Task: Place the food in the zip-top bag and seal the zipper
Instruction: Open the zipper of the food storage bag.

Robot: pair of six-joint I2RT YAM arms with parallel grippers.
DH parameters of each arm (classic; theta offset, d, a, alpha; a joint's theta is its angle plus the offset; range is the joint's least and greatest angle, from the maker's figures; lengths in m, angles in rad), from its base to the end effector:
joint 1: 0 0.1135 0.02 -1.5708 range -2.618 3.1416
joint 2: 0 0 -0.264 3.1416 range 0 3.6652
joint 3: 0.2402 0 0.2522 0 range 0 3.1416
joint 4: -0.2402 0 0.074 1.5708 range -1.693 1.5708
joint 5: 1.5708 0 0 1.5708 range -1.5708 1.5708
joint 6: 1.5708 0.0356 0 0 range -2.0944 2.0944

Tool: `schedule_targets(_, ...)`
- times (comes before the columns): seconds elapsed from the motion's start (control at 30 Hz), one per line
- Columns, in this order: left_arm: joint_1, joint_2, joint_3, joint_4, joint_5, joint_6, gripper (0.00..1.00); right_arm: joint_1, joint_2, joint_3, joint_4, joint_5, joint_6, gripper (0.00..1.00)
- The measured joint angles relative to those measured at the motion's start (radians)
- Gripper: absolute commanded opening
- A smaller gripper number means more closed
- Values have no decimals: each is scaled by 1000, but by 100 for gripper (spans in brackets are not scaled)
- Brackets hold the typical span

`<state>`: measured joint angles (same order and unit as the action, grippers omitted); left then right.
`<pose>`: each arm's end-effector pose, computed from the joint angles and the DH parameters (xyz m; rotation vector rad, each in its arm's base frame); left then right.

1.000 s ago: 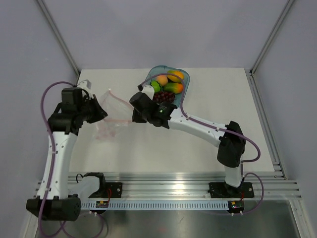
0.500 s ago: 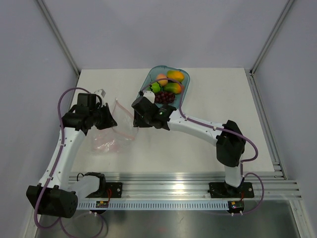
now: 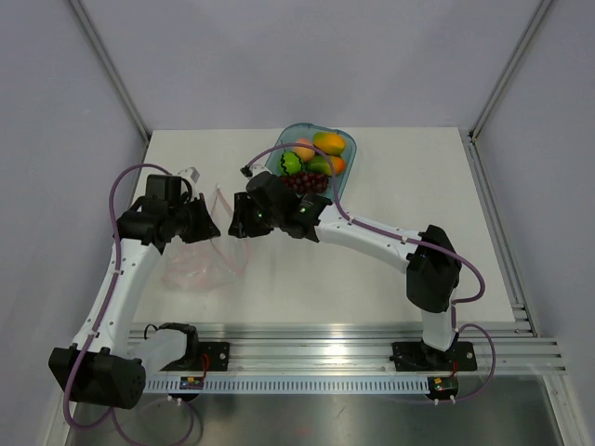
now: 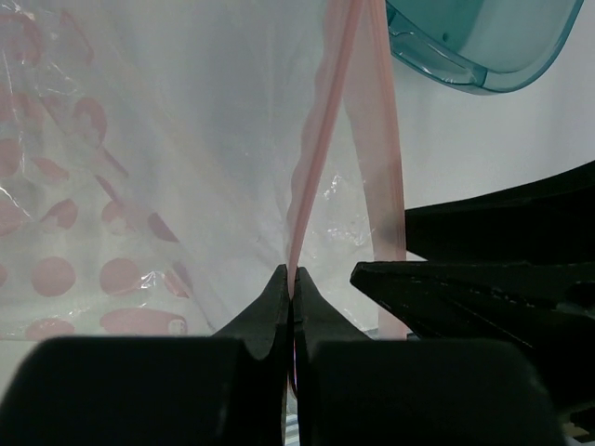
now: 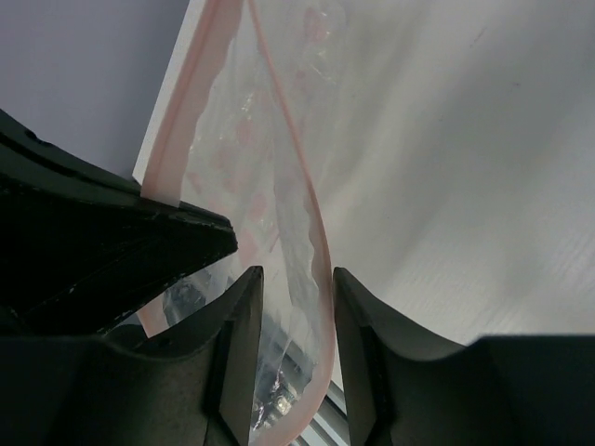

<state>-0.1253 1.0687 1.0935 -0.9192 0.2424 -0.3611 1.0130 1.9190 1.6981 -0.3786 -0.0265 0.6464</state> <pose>0.2016 -0.0340 0.3263 -0.1874 2.4907 -0.5064 0.2388 0.3846 0.3047 -0.4426 2.2976 0.9320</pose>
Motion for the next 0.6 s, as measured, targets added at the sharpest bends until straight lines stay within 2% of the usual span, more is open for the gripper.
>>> schedule_targets(0.13,0,0,3,-1,1,0,0,-1,21,13,10,-53,-6,44)
schedule_targets(0.2,0,0,11,-2,2,0,0,-1,44,35,1,-66,-8,59)
schedule_targets(0.23,0,0,17,-1,3,0,0,-1,63,56,-16,-69,-12,70)
schedule_targets(0.3,0,0,27,0,3,5,0,-1,89,83,-41,-67,-22,70)
schedule_targets(0.43,-3,0,45,1,13,8,0,-2,130,121,-82,-56,-40,25)
schedule_targets(0.47,-3,0,45,1,14,10,0,-2,134,121,-87,-50,-39,8)
schedule_targets(0.53,-4,0,45,0,15,14,0,-2,135,121,-95,-38,-32,0)
schedule_targets(0.6,-4,0,45,0,15,17,0,-3,135,121,-98,-10,-21,0)
